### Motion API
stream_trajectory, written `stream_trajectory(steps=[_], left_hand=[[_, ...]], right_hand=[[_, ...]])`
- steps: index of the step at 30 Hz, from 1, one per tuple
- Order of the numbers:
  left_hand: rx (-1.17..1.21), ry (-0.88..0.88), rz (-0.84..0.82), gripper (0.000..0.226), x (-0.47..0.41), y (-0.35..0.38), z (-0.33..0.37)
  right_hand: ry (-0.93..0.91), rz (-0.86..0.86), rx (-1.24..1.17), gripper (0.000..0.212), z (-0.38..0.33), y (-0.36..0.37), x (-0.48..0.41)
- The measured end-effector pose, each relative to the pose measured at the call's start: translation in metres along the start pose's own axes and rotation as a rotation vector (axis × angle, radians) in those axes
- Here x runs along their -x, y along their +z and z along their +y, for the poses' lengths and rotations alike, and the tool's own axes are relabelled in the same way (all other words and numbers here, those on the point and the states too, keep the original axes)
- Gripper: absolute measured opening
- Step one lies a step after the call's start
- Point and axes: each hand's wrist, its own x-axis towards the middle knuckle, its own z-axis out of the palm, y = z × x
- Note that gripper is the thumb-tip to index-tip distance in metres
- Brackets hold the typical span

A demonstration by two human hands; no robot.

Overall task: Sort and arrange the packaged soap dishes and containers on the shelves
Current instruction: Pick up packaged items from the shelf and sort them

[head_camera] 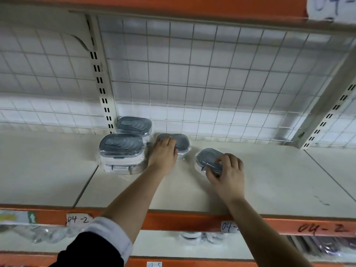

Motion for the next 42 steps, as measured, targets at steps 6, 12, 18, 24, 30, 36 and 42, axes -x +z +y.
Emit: stream_trajectory(steps=[6, 12, 18, 24, 30, 36, 42], left_hand=[[0.002, -0.073, -0.013, 0.029, -0.012, 0.008, -0.003], [0.041, -0.061, 0.005, 0.040, 0.006, -0.004, 0.002], [0.059, 0.165, 0.121, 0.030, 0.065, -0.030, -0.008], [-0.015, 0.224, -0.016, 0.019, 0.081, -0.043, -0.020], [-0.024, 0.156, -0.035, 0.036, 0.079, -0.043, -0.018], [-0.011, 0.142, -0.019, 0.037, 0.079, -0.045, -0.016], [-0.108, 0.185, -0.025, 0.028, 0.081, -0.044, -0.014]], right_hand=[[0.016, 0.009, -0.072, 0.044, 0.006, 0.005, -0.004], [0.073, -0.046, -0.182, 0.040, 0.008, 0.001, -0.006], [0.019, -0.018, -0.348, 0.040, -0.010, 0.000, -0.025], [-0.186, -0.088, -0.388, 0.038, -0.059, 0.032, -0.060], [-0.260, -0.201, -0.332, 0.039, -0.082, 0.061, -0.087], [-0.272, -0.279, -0.112, 0.041, -0.075, 0.065, -0.099], [-0.298, -0.244, -0.157, 0.042, -0.061, 0.049, -0.078]])
